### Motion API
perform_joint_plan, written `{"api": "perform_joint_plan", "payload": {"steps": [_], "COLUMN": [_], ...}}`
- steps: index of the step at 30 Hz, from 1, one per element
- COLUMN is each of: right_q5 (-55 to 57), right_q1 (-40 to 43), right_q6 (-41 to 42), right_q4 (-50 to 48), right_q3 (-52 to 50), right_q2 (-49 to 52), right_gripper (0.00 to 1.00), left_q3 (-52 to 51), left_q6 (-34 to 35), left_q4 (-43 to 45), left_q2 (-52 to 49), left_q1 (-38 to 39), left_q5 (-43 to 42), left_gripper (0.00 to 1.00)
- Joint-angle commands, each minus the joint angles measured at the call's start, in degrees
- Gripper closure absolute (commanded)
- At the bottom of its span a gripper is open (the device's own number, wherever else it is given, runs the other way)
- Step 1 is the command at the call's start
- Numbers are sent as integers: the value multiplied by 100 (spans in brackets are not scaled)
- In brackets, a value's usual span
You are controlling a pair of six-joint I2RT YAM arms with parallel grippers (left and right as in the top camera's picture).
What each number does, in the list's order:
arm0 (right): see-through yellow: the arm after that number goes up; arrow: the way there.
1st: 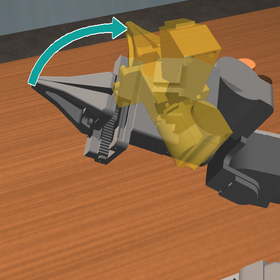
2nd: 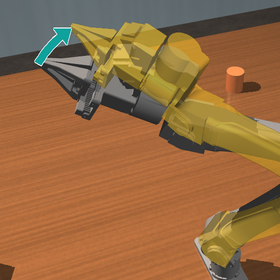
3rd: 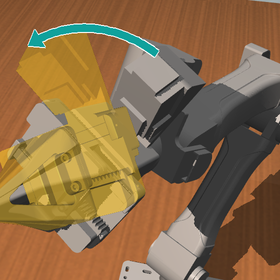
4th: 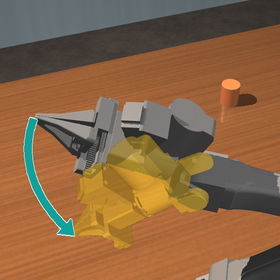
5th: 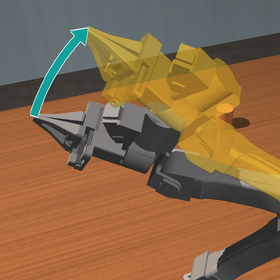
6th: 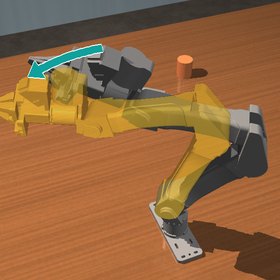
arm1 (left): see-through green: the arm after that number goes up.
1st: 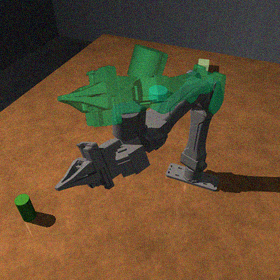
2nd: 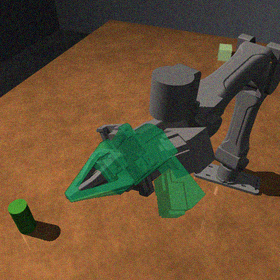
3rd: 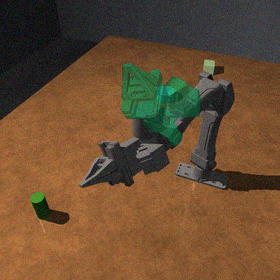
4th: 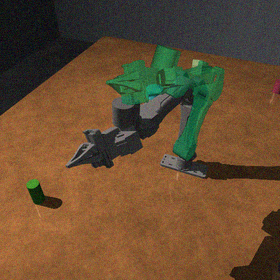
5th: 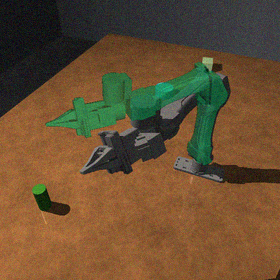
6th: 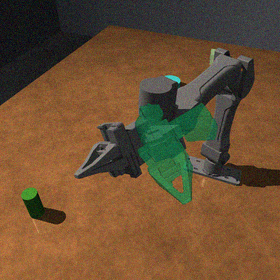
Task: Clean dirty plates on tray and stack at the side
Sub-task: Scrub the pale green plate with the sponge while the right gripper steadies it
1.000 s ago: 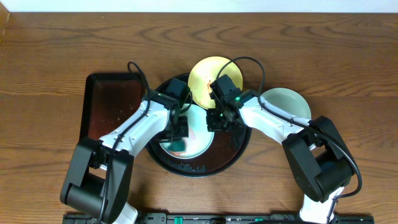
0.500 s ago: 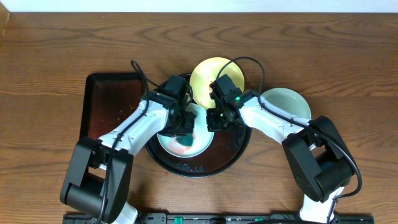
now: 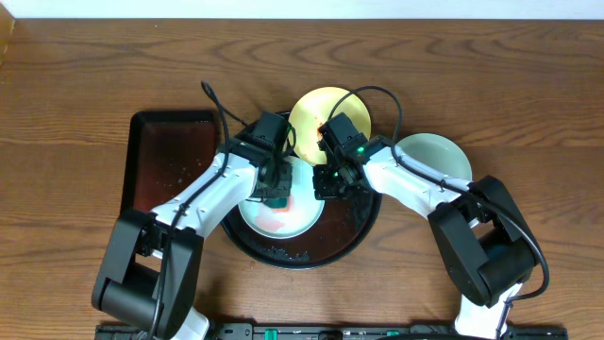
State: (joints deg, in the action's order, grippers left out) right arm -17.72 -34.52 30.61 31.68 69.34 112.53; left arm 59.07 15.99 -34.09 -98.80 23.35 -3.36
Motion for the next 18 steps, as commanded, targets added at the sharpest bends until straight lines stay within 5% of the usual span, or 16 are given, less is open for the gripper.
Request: {"api": "perform_joint_plan", "payload": {"steps": [1, 7, 15, 18], "right_q5": [142, 162, 160, 157], "right_q1": [-2, -7, -7, -7], "right_q6": [-2, 0, -2, -2], "right_q4": [42, 2, 20, 26], "right_q3": [72, 72, 72, 72], "right_q2": [68, 68, 68, 68], "right_gripper": [99, 99, 99, 99], "left_q3": [-37, -37, -35, -35], "left_q6": [1034, 1106, -1211, -1279], "left_q4": [-334, -1152, -1294, -1113], "left_q2": [-22, -22, -22, -22], "left_q1": [-50, -4, -2, -2], "left_q5": [1449, 463, -2293, -2304], "left_gripper": [93, 93, 92, 93]}}
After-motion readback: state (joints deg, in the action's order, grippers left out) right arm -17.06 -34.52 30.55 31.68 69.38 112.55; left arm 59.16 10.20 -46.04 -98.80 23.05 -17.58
